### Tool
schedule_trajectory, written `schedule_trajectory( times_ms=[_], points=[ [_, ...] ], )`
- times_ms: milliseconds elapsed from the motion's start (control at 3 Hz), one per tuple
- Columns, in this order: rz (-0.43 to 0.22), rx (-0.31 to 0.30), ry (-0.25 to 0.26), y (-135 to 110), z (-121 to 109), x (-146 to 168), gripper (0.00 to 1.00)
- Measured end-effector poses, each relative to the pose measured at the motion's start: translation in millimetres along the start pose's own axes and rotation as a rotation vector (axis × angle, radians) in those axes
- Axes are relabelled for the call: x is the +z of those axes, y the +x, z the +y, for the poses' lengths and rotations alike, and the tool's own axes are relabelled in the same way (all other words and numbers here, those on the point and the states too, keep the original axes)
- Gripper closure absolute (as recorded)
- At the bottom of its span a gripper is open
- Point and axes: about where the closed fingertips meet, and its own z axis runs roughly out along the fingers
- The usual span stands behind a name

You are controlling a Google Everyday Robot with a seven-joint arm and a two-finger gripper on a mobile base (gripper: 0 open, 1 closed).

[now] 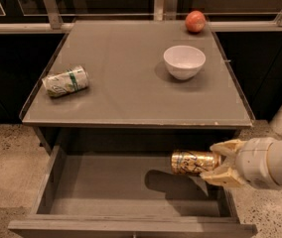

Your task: Pick orange can from top drawer and place on counter

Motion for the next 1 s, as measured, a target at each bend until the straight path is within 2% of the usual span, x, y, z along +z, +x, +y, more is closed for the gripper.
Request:
schedule_trajectory(
  times_ms=[333,667,1000],
  points=[
    [-0.043,-0.084,0.067,-38,-3,-60,1.0],
    [-0.093,-0.153,0.123,-70,-7,-102,1.0],
    [-0.1,-0.162,0.125,-74,-7,-104,1.0]
  ],
)
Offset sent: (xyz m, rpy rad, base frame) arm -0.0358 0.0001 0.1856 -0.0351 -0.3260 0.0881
